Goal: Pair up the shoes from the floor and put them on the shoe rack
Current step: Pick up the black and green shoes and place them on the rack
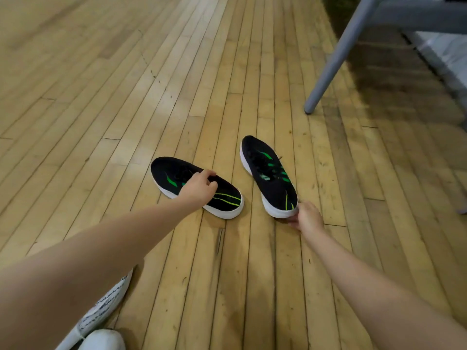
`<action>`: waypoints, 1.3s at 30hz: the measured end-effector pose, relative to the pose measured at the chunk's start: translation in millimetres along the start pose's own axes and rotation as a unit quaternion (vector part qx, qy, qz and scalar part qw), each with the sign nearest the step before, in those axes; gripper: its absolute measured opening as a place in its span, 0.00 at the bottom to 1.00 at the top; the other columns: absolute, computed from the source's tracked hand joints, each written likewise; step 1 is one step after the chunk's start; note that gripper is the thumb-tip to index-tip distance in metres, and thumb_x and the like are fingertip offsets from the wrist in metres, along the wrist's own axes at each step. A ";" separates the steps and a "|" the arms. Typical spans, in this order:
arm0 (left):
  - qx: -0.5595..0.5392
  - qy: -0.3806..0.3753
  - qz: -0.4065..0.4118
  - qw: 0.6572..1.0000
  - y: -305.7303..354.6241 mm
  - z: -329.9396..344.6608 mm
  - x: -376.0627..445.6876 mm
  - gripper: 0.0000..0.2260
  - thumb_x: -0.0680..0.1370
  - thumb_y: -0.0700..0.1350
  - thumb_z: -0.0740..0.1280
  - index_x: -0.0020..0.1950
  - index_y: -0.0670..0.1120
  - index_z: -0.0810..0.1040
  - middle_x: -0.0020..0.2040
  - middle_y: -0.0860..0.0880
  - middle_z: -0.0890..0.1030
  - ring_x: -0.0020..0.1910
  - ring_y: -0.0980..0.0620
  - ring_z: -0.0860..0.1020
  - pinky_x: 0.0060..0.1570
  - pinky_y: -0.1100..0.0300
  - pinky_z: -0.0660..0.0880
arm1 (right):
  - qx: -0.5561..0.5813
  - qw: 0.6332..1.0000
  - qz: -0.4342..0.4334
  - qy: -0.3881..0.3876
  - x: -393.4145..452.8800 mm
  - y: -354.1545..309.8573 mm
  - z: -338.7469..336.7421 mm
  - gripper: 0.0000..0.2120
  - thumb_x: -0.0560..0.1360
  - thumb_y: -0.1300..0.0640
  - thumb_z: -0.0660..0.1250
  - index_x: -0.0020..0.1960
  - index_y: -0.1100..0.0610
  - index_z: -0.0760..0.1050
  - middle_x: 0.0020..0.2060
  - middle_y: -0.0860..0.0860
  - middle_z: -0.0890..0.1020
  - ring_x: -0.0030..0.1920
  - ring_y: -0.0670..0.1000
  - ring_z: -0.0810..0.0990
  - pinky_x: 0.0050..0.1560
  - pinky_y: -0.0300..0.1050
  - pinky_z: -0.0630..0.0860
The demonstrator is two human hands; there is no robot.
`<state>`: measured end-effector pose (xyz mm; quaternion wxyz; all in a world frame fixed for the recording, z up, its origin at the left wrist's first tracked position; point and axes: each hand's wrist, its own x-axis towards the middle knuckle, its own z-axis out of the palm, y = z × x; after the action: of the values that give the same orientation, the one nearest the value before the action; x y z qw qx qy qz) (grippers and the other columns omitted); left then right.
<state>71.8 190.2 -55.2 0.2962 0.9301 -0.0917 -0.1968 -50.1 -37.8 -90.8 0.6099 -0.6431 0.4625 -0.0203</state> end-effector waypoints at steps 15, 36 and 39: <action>-0.136 -0.029 -0.056 0.989 11.3 6.6 -22.8 0.18 0.81 0.40 0.59 0.71 0.46 0.71 0.60 0.45 0.79 0.52 0.53 0.76 0.44 0.68 0.72 | -0.275 0.956 -0.085 -0.058 31.7 -14.7 -3.5 0.17 0.76 0.50 0.65 0.61 0.59 0.76 0.45 0.53 0.79 0.47 0.55 0.79 0.53 0.55 0.79; -0.219 0.115 -0.142 0.959 -15.3 25.9 -48.3 0.21 0.79 0.44 0.60 0.72 0.45 0.64 0.64 0.47 0.70 0.50 0.53 0.73 0.44 0.61 0.73 | -0.248 0.962 -0.089 -0.067 19.4 -44.2 20.7 0.28 0.75 0.37 0.58 0.66 0.56 0.70 0.58 0.53 0.75 0.57 0.55 0.75 0.52 0.48 0.74; -0.245 0.128 -0.157 0.948 -19.5 27.8 -49.4 0.19 0.78 0.45 0.61 0.69 0.45 0.65 0.59 0.48 0.72 0.49 0.52 0.75 0.45 0.59 0.74 | -0.289 0.953 -0.076 -0.052 19.8 -36.5 27.3 0.35 0.72 0.34 0.60 0.72 0.53 0.62 0.66 0.56 0.71 0.65 0.59 0.70 0.62 0.56 0.72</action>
<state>16.4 205.8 -72.0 0.4892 0.8491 0.1453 -0.1363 -1.9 -35.5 -79.1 0.4178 -0.8253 0.3660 0.1022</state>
